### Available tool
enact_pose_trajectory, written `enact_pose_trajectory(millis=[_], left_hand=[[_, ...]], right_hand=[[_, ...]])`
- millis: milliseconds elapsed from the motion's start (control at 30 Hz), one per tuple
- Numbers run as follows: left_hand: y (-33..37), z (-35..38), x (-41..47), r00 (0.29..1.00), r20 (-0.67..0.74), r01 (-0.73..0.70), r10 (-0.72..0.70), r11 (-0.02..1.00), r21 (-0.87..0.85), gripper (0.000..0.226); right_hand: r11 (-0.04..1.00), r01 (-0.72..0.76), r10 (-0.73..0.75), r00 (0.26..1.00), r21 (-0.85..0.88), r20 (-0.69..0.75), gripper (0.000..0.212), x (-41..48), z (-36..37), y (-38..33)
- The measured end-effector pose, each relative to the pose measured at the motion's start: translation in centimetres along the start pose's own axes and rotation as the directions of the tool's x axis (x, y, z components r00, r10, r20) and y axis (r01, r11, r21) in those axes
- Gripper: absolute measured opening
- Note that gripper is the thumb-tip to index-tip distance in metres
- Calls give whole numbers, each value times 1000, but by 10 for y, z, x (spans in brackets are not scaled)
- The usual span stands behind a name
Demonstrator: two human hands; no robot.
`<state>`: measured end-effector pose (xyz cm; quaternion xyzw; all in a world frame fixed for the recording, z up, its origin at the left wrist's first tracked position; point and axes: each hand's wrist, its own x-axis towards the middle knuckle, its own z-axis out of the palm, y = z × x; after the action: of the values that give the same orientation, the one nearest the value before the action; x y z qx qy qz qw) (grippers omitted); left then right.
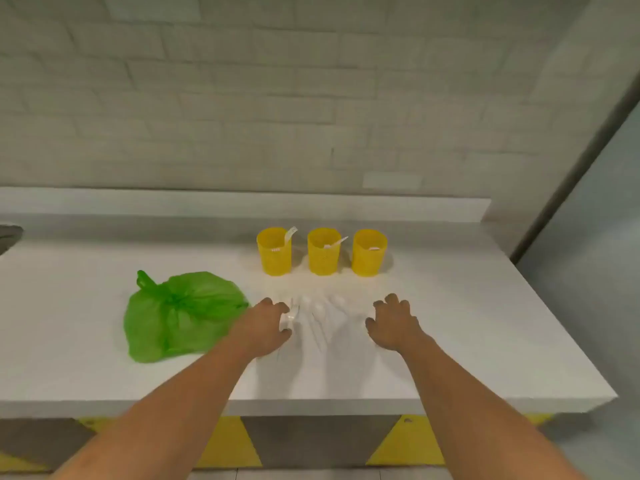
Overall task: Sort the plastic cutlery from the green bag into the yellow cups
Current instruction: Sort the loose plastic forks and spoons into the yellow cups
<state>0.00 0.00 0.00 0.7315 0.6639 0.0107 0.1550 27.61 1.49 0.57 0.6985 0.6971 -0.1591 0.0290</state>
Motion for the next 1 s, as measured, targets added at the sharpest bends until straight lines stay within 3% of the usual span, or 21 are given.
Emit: enact_pose_trajectory(millis=[133,367,600,767,867,1000], left_hand=[[-14,19,20,999,37,31,-28,995,-95,59],[-25,47,52,995,85,77,-56,960,-269,74],[-31,64,69,997,47,73,-59,912,-403,67],[-39,58,86,983,92,185,-160,819,-544,92],[-46,55,100,948,194,317,-251,715,-623,117],[-38,57,114,949,213,315,-233,697,-644,114]], right_hand=[[987,-127,128,992,98,-9,34,22,32,1],[926,-254,286,955,279,-79,29,45,68,-3],[920,-217,273,952,325,-137,24,58,73,-5],[917,-102,159,980,387,-120,27,58,75,-7],[903,-113,162,983,415,-86,30,57,73,-13],[948,-79,89,996,310,-19,41,54,75,-30]])
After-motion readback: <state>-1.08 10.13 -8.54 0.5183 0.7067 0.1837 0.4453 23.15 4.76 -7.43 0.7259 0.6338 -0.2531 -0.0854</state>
